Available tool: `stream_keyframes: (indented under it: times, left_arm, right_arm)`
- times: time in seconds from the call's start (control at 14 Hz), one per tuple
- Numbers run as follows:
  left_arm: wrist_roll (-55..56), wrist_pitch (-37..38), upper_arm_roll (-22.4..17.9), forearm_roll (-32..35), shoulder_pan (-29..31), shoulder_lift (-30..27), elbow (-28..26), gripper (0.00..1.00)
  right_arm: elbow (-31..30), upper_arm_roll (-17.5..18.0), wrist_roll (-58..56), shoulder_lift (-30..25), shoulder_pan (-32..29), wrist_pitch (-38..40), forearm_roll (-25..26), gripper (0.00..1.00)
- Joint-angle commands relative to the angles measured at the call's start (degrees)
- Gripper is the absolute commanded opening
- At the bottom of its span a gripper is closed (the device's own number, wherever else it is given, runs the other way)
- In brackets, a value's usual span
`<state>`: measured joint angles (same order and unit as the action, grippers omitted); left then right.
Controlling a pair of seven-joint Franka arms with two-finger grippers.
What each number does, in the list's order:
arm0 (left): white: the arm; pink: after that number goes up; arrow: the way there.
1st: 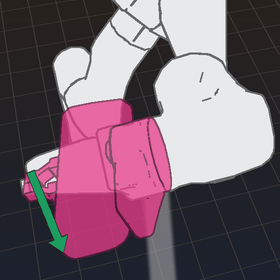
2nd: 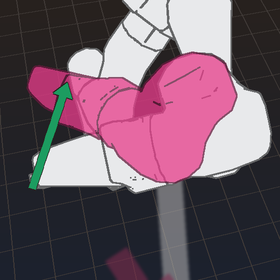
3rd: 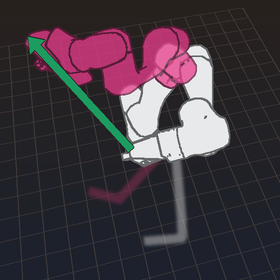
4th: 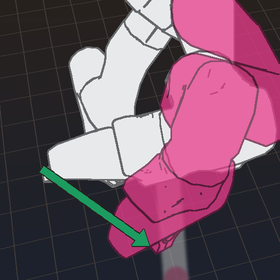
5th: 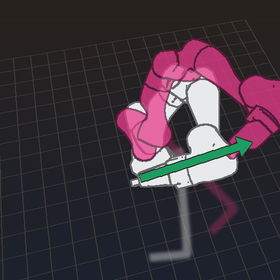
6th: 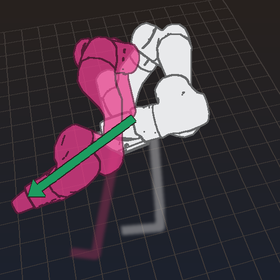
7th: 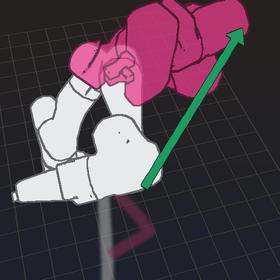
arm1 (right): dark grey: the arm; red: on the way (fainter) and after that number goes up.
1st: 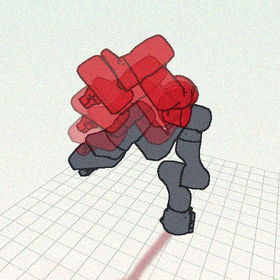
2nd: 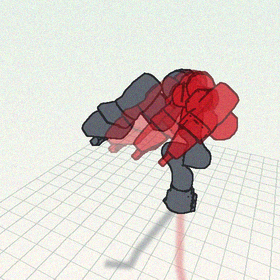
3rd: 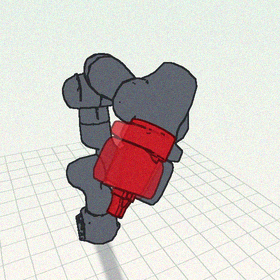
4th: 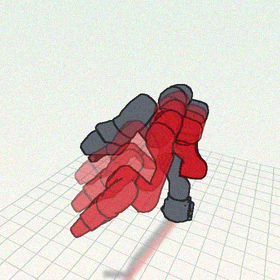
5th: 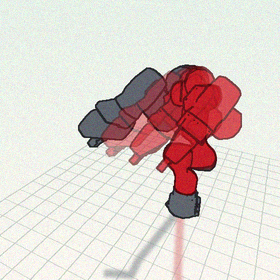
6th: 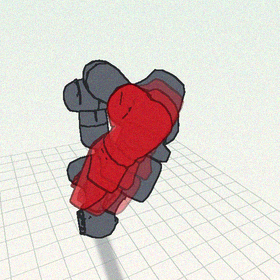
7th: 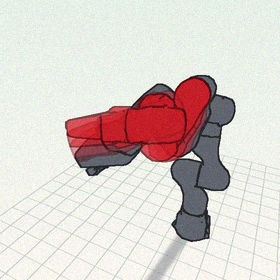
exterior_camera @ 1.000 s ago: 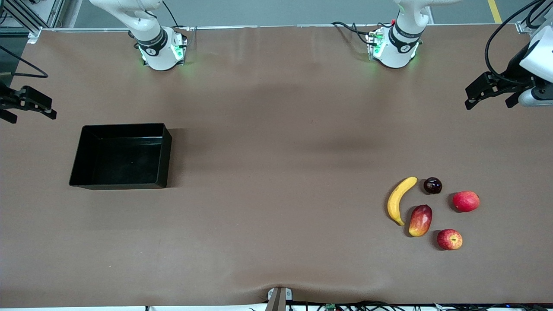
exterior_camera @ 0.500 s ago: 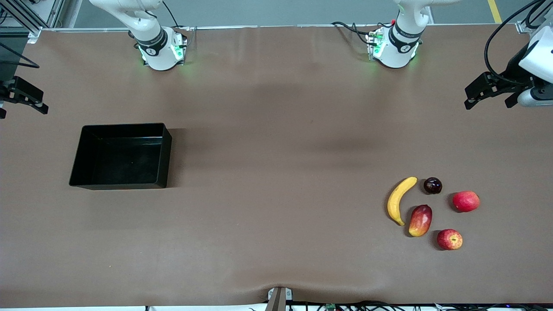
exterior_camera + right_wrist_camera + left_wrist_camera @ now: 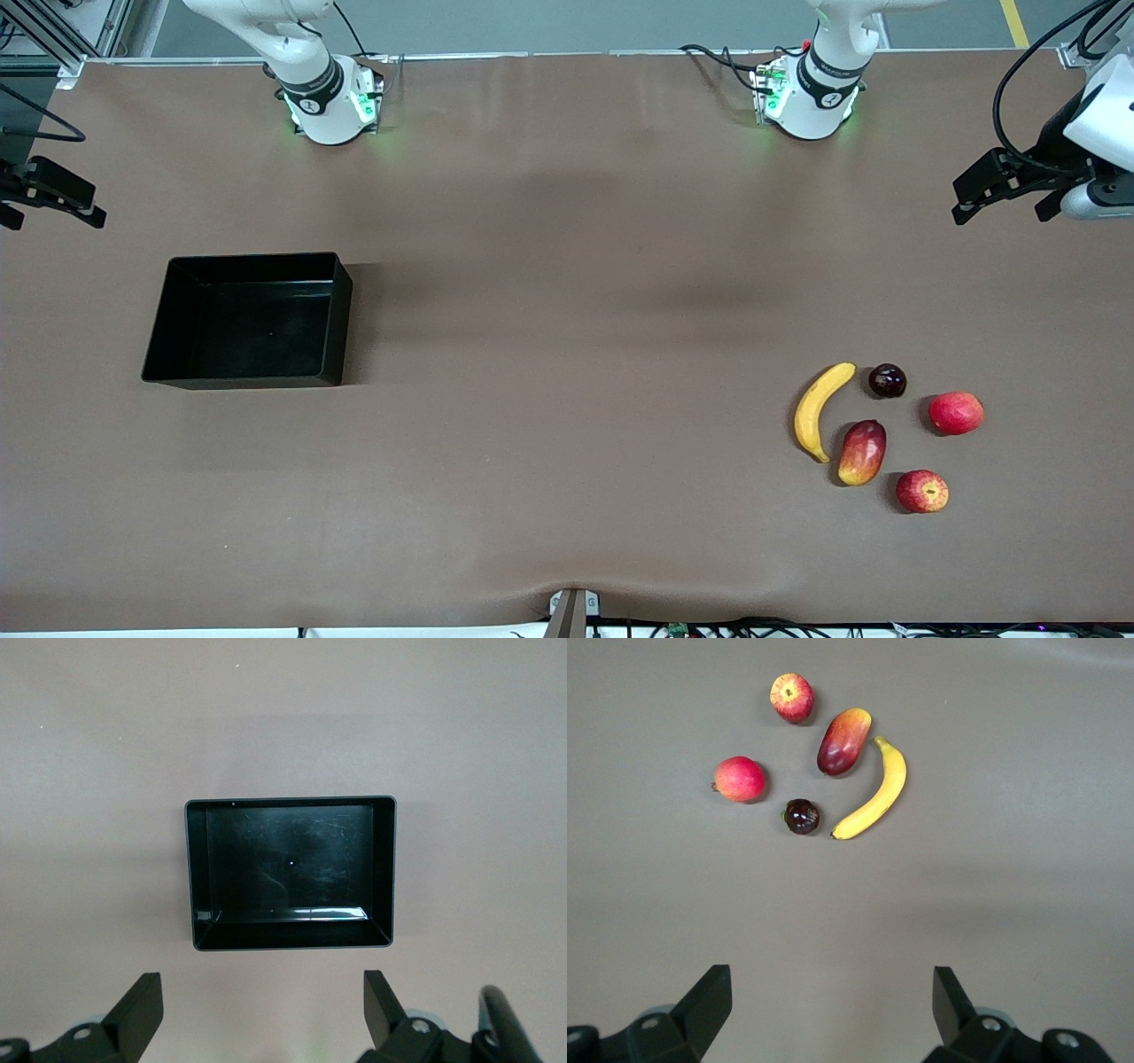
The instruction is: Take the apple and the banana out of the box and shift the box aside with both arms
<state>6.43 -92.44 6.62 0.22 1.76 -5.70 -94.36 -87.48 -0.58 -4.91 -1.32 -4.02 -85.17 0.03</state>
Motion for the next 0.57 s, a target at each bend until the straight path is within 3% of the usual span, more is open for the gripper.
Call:
stream_keyframes:
  times: [0.0, 0.5]
  left_arm:
    - [-0.54, 1.03, 0.33, -0.22, 0.44, -0.62, -0.13, 1.00]
    - [-0.45, 1.91, 0.06, -0.22, 0.52, -0.62, 0.31, 1.00]
  right_arm:
    - [0.03, -0.03, 1.31, -0.35, -0.02, 0.45, 0.32, 1.00]
    - [0.03, -0.03, 1.31, -0.17, -0.64, 0.45, 0.32, 1.00]
